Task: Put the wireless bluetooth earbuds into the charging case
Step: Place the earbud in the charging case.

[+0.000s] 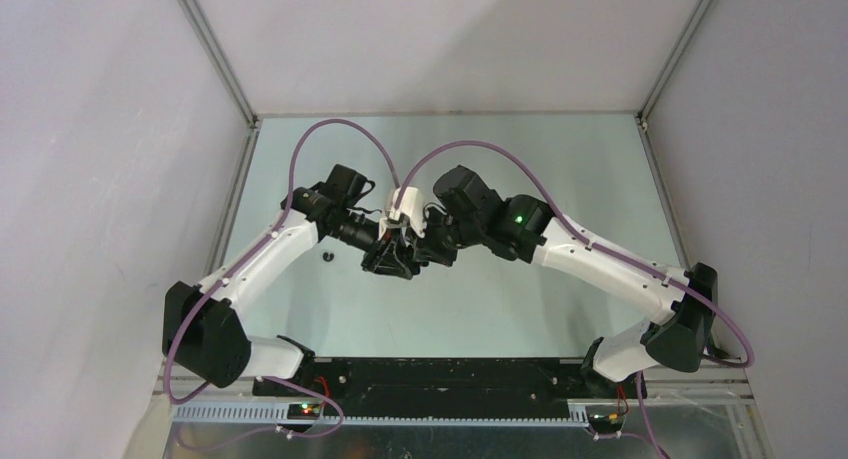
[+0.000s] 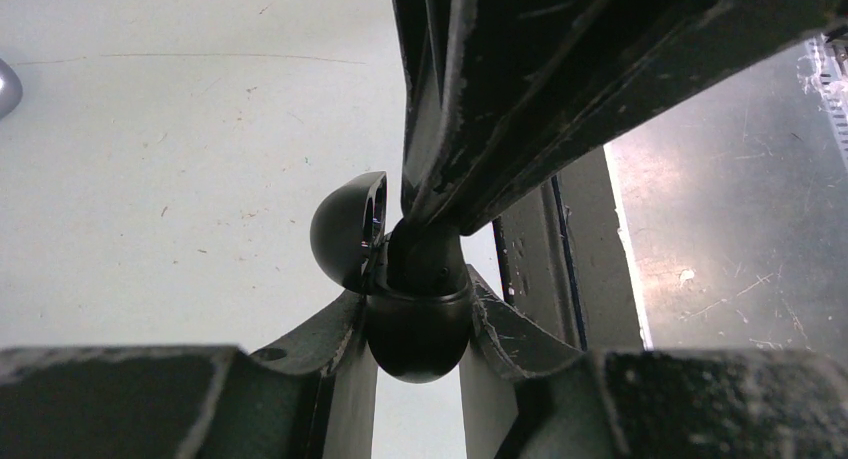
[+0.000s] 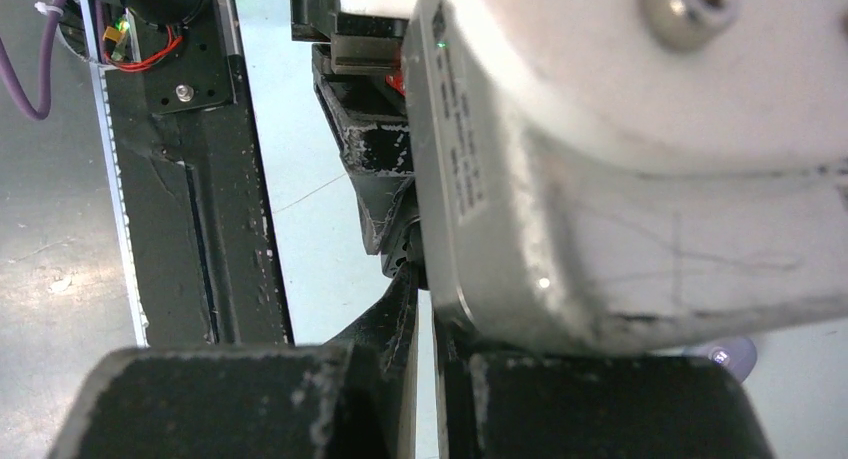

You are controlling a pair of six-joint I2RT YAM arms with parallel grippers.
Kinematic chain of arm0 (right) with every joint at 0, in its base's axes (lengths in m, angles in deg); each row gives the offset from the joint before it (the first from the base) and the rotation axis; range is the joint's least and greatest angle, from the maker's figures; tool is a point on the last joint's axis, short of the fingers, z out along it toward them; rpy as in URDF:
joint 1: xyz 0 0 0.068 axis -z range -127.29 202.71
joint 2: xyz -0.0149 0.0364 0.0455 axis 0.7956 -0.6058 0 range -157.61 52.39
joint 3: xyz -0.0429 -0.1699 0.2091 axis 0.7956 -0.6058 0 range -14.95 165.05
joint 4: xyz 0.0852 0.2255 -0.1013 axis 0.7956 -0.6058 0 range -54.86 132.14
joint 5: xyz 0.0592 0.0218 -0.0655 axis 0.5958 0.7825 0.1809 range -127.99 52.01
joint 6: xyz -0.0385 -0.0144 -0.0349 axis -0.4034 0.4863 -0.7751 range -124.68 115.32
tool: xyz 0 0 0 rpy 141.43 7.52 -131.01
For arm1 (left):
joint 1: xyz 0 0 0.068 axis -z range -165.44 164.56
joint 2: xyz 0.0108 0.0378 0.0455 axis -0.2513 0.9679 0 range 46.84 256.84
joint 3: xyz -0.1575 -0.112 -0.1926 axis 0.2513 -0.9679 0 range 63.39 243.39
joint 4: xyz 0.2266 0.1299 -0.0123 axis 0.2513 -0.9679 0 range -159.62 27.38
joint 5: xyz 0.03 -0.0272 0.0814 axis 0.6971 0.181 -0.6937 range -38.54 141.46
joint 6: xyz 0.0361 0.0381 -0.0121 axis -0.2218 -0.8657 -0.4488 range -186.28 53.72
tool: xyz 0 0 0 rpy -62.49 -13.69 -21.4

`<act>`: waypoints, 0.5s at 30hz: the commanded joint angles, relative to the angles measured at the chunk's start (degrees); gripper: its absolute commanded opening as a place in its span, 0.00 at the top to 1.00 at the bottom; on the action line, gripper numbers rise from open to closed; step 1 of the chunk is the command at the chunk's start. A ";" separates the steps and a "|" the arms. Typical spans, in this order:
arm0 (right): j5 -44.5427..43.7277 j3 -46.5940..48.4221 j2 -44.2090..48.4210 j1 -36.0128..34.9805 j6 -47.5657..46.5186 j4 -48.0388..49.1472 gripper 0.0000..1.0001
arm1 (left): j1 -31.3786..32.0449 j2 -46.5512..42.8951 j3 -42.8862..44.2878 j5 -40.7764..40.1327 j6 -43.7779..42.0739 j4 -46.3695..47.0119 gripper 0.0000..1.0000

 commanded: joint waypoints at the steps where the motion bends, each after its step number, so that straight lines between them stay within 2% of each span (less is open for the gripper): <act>1: 0.16 0.76 -2.98 -2.78 -2.28 4.83 0.96 | 2.76 -0.40 2.86 1.25 -1.58 1.25 0.86; 9: -3.88 0.74 -4.60 -4.16 -1.93 5.80 0.95 | 2.76 -0.85 3.02 1.78 -3.05 -0.01 0.85; 15: -0.02 1.17 -4.43 -4.28 -1.64 4.95 0.95 | 2.76 -0.53 2.99 1.64 -2.34 0.60 0.85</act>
